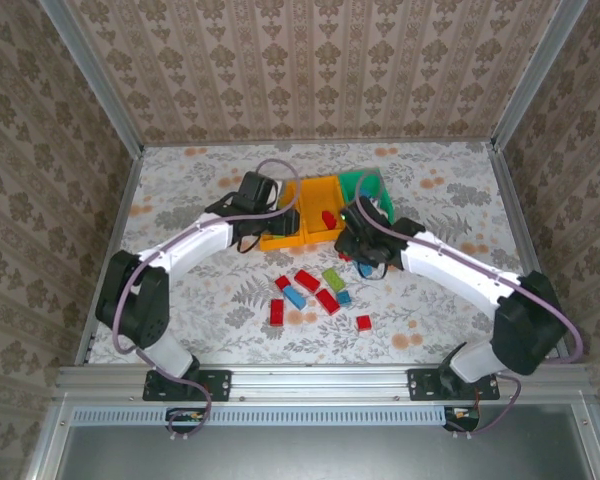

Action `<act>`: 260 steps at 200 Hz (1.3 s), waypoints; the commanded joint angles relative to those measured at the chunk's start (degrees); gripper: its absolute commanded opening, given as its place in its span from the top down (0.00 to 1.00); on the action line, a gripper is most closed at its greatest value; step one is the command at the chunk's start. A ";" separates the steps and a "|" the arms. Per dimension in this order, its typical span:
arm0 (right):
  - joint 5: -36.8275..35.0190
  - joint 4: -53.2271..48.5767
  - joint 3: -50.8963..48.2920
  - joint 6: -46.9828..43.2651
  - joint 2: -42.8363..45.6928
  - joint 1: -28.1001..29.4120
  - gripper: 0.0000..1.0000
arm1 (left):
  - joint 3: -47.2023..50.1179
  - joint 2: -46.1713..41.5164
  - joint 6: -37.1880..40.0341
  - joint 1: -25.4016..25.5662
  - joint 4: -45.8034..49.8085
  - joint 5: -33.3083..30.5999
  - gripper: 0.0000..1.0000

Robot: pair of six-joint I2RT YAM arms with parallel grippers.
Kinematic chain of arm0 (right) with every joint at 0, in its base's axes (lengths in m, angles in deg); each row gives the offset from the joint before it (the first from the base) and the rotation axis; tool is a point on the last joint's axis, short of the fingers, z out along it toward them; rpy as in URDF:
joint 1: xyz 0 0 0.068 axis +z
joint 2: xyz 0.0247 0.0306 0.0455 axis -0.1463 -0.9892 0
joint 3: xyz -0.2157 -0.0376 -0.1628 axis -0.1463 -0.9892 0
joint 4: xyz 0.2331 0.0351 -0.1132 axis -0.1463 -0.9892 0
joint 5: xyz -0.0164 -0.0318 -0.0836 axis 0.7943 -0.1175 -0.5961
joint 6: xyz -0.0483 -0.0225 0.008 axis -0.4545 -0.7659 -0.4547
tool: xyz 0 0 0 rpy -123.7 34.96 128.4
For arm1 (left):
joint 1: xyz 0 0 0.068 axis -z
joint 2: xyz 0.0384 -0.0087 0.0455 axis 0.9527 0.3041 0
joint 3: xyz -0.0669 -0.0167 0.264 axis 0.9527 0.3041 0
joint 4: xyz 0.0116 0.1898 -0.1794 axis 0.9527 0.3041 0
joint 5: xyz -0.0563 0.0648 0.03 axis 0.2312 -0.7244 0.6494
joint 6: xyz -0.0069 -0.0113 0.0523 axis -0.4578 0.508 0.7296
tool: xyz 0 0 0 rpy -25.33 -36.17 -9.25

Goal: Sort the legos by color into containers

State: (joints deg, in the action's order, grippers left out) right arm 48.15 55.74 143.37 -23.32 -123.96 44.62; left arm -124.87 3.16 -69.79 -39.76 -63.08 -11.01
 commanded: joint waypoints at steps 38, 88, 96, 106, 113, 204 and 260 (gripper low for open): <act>5.99 8.08 17.64 -11.49 -19.08 -6.06 0.75 | 10.56 -8.76 -3.42 1.64 4.62 -3.41 0.32; 7.36 4.76 31.62 -14.10 -31.84 -9.28 0.68 | 18.92 -15.94 -7.62 4.66 7.63 -3.98 0.32; 7.37 4.17 33.10 -14.34 -33.12 -9.31 0.63 | 19.73 -16.57 -8.16 5.35 8.29 -4.17 0.32; 7.51 3.72 34.46 -14.53 -34.49 -9.27 0.59 | 20.57 -17.16 -8.84 6.17 9.08 -4.33 0.32; 7.74 3.64 35.17 -14.63 -35.14 -9.29 0.55 | 21.16 -17.48 -9.31 6.83 9.68 -4.39 0.32; 9.05 5.00 35.05 -15.87 -32.45 -9.22 0.34 | 25.28 -20.20 -13.91 13.83 15.83 -1.86 0.33; 5.85 5.09 28.17 -18.98 -24.40 -9.39 0.27 | 25.11 -18.37 -16.40 17.02 15.22 -1.26 0.34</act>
State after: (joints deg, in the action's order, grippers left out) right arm 55.98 61.31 174.32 -39.91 -154.40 35.20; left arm -100.11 -15.84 -83.80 -23.59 -49.46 -13.07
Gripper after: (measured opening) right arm 0.722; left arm 0.669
